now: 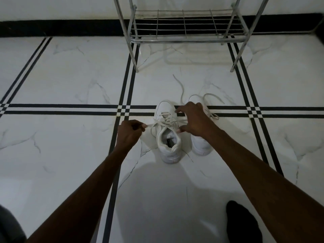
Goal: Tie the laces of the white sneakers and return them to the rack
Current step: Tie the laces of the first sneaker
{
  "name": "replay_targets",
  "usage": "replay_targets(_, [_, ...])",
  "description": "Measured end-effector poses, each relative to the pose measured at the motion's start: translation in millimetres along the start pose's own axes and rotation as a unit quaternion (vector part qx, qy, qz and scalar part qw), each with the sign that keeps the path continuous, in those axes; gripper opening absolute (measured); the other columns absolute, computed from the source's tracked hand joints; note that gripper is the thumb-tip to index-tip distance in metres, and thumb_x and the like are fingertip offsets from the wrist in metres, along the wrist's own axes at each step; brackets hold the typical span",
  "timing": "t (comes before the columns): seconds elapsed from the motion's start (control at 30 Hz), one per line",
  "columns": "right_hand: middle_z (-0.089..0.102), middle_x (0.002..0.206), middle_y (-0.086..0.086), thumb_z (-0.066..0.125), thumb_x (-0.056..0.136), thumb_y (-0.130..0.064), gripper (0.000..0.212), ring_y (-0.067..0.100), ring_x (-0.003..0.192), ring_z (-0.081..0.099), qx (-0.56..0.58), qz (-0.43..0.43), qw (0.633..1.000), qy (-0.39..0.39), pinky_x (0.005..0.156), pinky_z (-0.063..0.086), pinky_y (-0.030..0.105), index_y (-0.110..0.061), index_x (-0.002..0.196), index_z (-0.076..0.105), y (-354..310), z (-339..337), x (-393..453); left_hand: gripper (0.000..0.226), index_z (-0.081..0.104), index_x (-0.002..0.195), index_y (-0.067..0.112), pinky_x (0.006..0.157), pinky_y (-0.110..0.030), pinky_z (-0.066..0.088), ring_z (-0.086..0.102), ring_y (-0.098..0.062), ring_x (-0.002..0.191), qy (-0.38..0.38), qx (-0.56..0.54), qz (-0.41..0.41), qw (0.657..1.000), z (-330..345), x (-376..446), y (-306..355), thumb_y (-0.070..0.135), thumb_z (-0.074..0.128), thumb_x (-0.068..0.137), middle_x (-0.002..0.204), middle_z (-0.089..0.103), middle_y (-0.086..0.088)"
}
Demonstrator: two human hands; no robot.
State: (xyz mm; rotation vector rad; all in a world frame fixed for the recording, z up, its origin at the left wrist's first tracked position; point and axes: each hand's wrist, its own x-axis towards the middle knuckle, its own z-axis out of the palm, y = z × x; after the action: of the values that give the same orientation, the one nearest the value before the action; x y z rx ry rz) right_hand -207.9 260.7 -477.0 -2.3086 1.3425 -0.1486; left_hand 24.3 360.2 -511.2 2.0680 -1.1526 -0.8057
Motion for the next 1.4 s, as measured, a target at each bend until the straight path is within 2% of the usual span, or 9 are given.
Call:
replay_targets(0.13, [0.058,0.107,0.000,0.084,0.058,-0.055,0.061,0.021,0.108,0.045,0.037,-0.057,0.998,-0.017,0.091,0.040,0.036,-0.023,0.107,0.068,-29.2,12.2,-0.5,0.016,0.079,0.091,0.008,0.068,-0.016,0.046,0.068,-0.013,0.086,-0.015,-0.010,-0.004,1.000,3.7,-3.7,3.3,0.022,0.071,0.093,0.089,0.076,-0.003])
replay_targets(0.23, [0.067,0.093,0.005,0.075,0.072,-0.031,0.022,0.024,0.097,0.061,0.046,-0.056,0.997,0.022,0.078,0.053,0.039,-0.014,0.087,0.072,-32.1,22.3,0.6,0.021,0.079,0.089,0.007,0.072,-0.021,0.050,0.069,-0.015,0.086,-0.019,-0.018,-0.006,1.000,6.0,-3.2,4.8,0.026,0.071,0.093,0.092,0.077,-0.005])
replay_targets(0.53, [0.070,0.096,0.007,0.063,0.086,-0.008,0.014,0.023,0.085,0.067,0.230,0.166,0.942,0.180,0.065,0.048,0.023,-0.010,0.099,0.060,1.2,-7.5,9.2,0.028,0.070,0.119,0.009,0.072,-0.020,0.048,0.066,-0.018,0.099,-0.026,-0.047,0.004,0.999,9.3,-8.8,8.7,0.024,0.068,0.095,0.116,0.072,-0.006])
replay_targets(0.67, [0.061,0.121,-0.003,0.066,0.090,-0.006,0.032,0.011,0.104,0.060,0.181,0.017,0.983,0.029,0.081,0.045,0.003,-0.012,0.122,0.067,2.2,-12.2,4.1,0.036,0.063,0.133,0.012,0.099,-0.028,0.042,0.055,-0.015,0.119,-0.068,0.020,0.103,0.992,19.6,-7.6,18.1,0.015,0.064,0.097,0.135,0.064,-0.006])
replay_targets(0.73, [0.062,0.131,0.003,0.065,0.088,-0.001,0.042,0.019,0.117,0.062,0.128,-0.019,0.989,-0.073,0.094,0.050,0.016,-0.010,0.129,0.064,7.0,-1.9,0.2,0.032,0.066,0.130,0.015,0.106,-0.038,0.046,0.059,-0.021,0.123,-0.088,0.055,0.104,0.989,28.0,-5.5,20.0,0.019,0.061,0.098,0.132,0.067,-0.006])
replay_targets(0.8, [0.071,0.116,0.012,0.062,0.086,-0.001,0.029,0.031,0.105,0.068,0.014,-0.037,0.996,-0.078,0.087,0.056,0.043,-0.009,0.114,0.070,7.5,10.1,-2.6,0.027,0.072,0.123,0.019,0.101,-0.047,0.050,0.064,-0.025,0.116,-0.061,0.090,0.094,0.990,33.1,-3.5,19.7,0.024,0.061,0.098,0.121,0.072,-0.005])
replay_targets(1.1, [0.069,0.096,0.014,0.057,0.082,-0.016,0.014,0.026,0.084,0.063,-0.133,-0.004,0.991,-0.025,0.077,0.053,0.037,-0.025,0.071,0.058,6.9,33.0,1.7,0.038,0.079,0.107,0.028,0.106,-0.061,0.036,0.058,-0.032,0.111,0.020,0.364,0.222,0.904,27.0,-9.2,18.2,0.001,0.063,0.087,0.096,0.074,0.000])
replay_targets(1.27, [0.070,0.101,0.015,0.049,0.096,-0.009,0.020,0.030,0.099,0.066,-0.127,0.039,0.991,-0.004,0.073,0.043,0.031,-0.004,0.097,0.069,-15.0,29.7,-10.9,0.027,0.082,0.096,0.012,0.069,-0.036,0.048,0.064,-0.030,0.080,0.010,0.234,0.204,0.951,24.7,-8.2,14.2,-0.002,0.062,0.086,0.081,0.075,-0.008])
replay_targets(1.4, [0.071,0.102,0.020,0.060,0.090,-0.010,0.015,0.035,0.097,0.067,0.067,0.074,0.994,-0.052,0.076,0.050,0.033,-0.001,0.101,0.066,-21.3,35.2,-12.8,0.021,0.071,0.101,0.006,0.073,-0.038,0.057,0.070,-0.024,0.081,-0.008,0.036,0.065,0.997,27.8,-15.7,13.4,0.021,0.056,0.101,0.098,0.076,-0.009])
